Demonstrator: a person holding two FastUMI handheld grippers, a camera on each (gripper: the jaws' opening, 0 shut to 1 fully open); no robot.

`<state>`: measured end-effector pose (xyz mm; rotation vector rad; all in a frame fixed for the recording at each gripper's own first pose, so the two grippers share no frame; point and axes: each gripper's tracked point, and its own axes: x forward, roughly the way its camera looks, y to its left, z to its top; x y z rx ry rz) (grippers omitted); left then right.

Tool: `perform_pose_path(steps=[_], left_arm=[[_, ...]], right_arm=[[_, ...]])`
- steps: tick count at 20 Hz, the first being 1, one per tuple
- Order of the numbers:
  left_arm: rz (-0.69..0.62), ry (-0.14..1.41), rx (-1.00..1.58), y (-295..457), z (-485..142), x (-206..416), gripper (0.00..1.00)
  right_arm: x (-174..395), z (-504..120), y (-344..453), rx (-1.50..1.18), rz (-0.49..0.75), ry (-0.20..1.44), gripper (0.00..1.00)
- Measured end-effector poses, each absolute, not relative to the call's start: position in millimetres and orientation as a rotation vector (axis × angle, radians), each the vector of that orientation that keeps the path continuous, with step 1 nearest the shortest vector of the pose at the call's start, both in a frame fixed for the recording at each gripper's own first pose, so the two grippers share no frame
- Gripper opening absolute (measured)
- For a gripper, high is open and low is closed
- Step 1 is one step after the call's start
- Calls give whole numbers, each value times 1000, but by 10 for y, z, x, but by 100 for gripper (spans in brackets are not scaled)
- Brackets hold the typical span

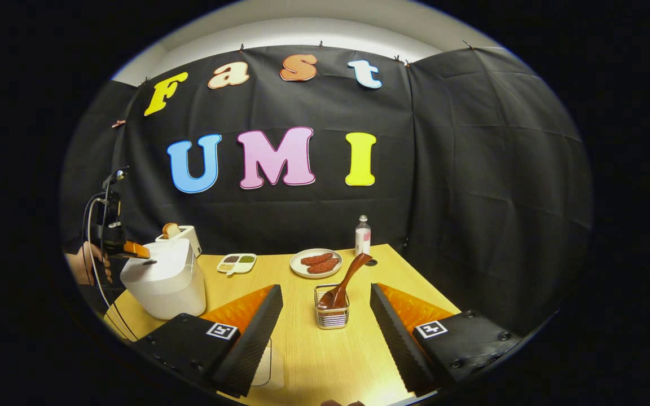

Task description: Close the left gripper, press the button to open the rice cooker; take a wooden spoon from the chopstick holder with the right hand, scoop a spoonful of rice and pour it into the rice cooker, then put the wooden spoon back into the chopstick holder.

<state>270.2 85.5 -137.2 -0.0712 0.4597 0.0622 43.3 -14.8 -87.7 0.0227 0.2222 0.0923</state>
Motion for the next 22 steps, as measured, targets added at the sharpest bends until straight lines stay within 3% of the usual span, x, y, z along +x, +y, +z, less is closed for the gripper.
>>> perform_pose_path(steps=[12,17,19,22], left_arm=[[88,552,-127,886,-1572,2726,7],[109,604,-21,891,-1582,2751,8],[112,584,37,883,-1531,2738,7],[150,414,90,852,-1061,2726,7]], right_arm=[[397,-923,-235,34,85,231,98],[382,-931,-225,44,93,230,98],[366,-909,-223,48,98,225,98],[332,-865,-259,42,98,213,98]])
